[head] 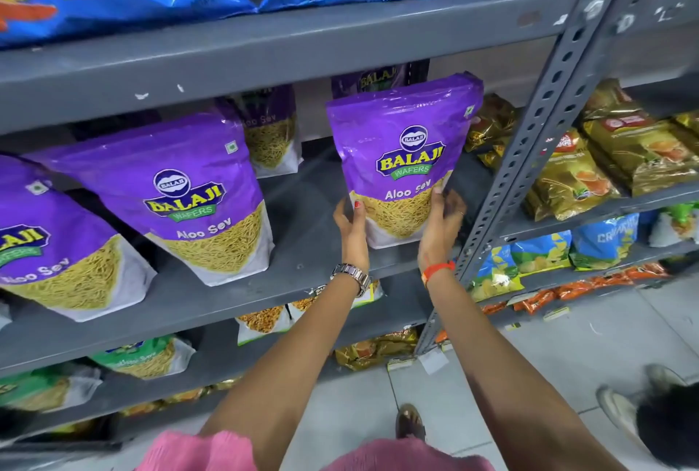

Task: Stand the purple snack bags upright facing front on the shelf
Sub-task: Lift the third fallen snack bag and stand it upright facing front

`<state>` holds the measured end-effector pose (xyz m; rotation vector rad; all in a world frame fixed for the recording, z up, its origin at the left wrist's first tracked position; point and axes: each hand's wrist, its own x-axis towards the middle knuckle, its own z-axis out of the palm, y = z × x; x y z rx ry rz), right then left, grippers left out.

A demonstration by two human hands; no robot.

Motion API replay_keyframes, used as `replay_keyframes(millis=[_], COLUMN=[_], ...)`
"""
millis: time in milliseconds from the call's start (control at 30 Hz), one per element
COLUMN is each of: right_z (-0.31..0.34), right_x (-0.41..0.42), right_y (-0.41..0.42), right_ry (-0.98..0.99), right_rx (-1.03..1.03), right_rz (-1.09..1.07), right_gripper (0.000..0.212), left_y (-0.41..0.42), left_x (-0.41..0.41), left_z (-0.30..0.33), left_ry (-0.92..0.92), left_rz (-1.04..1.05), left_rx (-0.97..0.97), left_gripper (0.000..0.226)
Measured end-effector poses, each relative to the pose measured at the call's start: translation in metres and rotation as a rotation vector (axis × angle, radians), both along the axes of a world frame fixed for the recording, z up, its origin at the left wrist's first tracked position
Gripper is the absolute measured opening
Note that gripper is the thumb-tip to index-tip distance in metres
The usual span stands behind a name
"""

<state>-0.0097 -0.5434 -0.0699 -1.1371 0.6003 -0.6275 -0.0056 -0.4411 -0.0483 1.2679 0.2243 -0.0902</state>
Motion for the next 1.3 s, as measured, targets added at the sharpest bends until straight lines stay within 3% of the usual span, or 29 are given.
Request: replay_keyframes(millis=[100,200,267,367,500,567,667,767,967,1133,1300], right_z=[-0.013,-0.022,-0.026,-0.026,-0.010,-0.003,0.012,0.014,0.009,0.001,-0.003], right_x=[-0.020,-0.039,-0.046,-0.044,-0.030,-0.015,0.000,0.008,0.008,0.004,0.003], right_y=[0.036,0.083,0.114,0.156,0.202,0.216,0.229,0.231,0.220,0.205,0.199], right_ry=[0.042,0.011,0.003,-0.024,-0.014,0.056,0.100,0.068,0.043,0.030,0.024], right_rx=[-0.321,-0.565,-0.602,-0.629,-0.467,-0.360,-0.177,-0.057,-0.037,-0.022,0.008], right_rz=[-0.190,-0.177,-0.087,0.102,0.454,0.568,0.610,0.652,0.604,0.510,0.481], right_gripper=[0.055,0.047,0.046,0.045,0.047,0.054,0.062,0.056,0.041,0.040,0.042], left_y=[0.024,0.060,0.089,0.133,0.196,0.219,0.239,0.247,0.230,0.216,0.213], left_x=[-0.014,-0.029,-0.031,-0.038,-0.032,-0.021,-0.002,0.016,0.017,0.004,-0.003], left_z=[-0.018,-0.031,-0.033,-0.024,-0.019,-0.008,0.013,0.025,0.025,0.013,0.004], left_ry=[-0.048,-0.107,-0.120,-0.184,-0.226,-0.173,-0.137,-0.085,-0.030,-0.062,-0.068], left_rz=[0.063,0.254,0.421,0.585,0.727,0.664,0.449,0.342,0.340,0.170,0.103], left_rx=[0.096,0.114,0.166,0.253,0.265,0.243,0.179,0.133,0.121,0.075,0.039], left_gripper=[0.040,0.020,0.010,0.013,0.049,0.065,0.060,0.063,0.048,0.045,0.077])
